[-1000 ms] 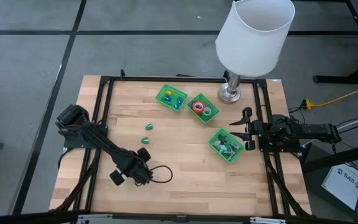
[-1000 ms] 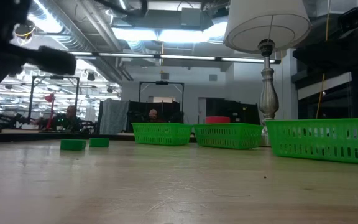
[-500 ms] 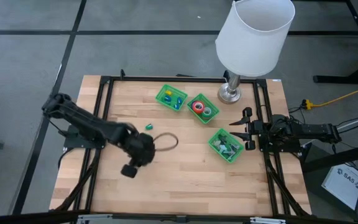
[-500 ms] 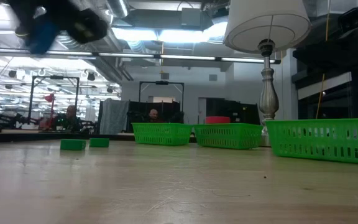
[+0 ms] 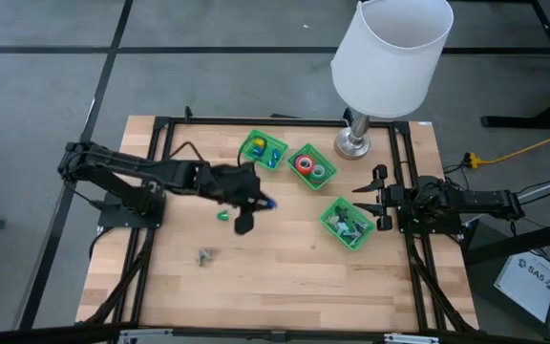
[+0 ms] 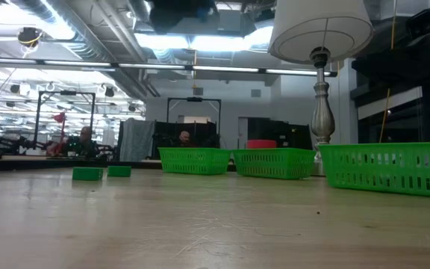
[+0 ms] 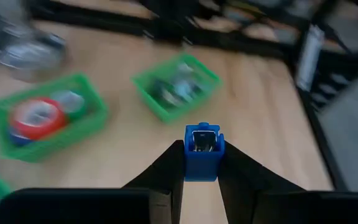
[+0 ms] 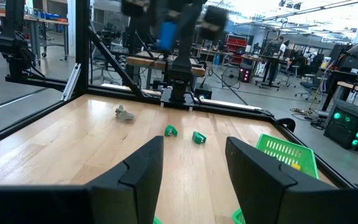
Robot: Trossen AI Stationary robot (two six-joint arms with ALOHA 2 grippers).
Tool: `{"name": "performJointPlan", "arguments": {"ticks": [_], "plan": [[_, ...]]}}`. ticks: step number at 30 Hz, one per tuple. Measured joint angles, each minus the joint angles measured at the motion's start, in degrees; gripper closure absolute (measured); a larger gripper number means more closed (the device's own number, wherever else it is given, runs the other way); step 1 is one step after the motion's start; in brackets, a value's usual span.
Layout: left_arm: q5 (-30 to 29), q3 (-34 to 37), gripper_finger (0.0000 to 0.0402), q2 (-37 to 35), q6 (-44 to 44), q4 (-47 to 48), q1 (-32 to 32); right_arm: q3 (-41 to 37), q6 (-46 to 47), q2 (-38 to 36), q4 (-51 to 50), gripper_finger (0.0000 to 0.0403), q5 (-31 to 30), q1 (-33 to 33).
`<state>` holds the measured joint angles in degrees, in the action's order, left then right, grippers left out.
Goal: Pick and place Stapler, Stapler remover, tape
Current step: Put the blue stapler into the top basket
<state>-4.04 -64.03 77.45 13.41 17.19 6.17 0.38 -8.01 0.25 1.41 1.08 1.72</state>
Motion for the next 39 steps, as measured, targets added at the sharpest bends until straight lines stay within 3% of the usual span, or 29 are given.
{"name": "performJointPlan", "arguments": {"ticks": [12,16,23,32,39], "plan": [[-17.46,0.0,0.0327,0.35,-2.68,-4.82,-12.23,0.01,0.0,-0.02,0.0,0.0224,0.0,0.0],[-19.41,-0.04,0.0327,1.0,-3.07,-4.89,-16.86,0.01,0.0,0.0,0.0,0.0224,-0.01,0.02],[-17.61,-0.09,0.0327,5.15,-4.18,-5.76,-23.27,0.02,0.0,0.0,0.0,0.0224,0.0,0.02],[-7.69,-0.08,0.0327,15.22,-8.4,-6.3,-30.71,0.0,0.0,0.0,0.0,0.0224,0.0,0.0],[3.14,-0.04,0.0327,20.67,-3.24,-4.71,-36.05,0.01,0.0,0.0,0.0,0.0224,-0.01,0.0]]}}
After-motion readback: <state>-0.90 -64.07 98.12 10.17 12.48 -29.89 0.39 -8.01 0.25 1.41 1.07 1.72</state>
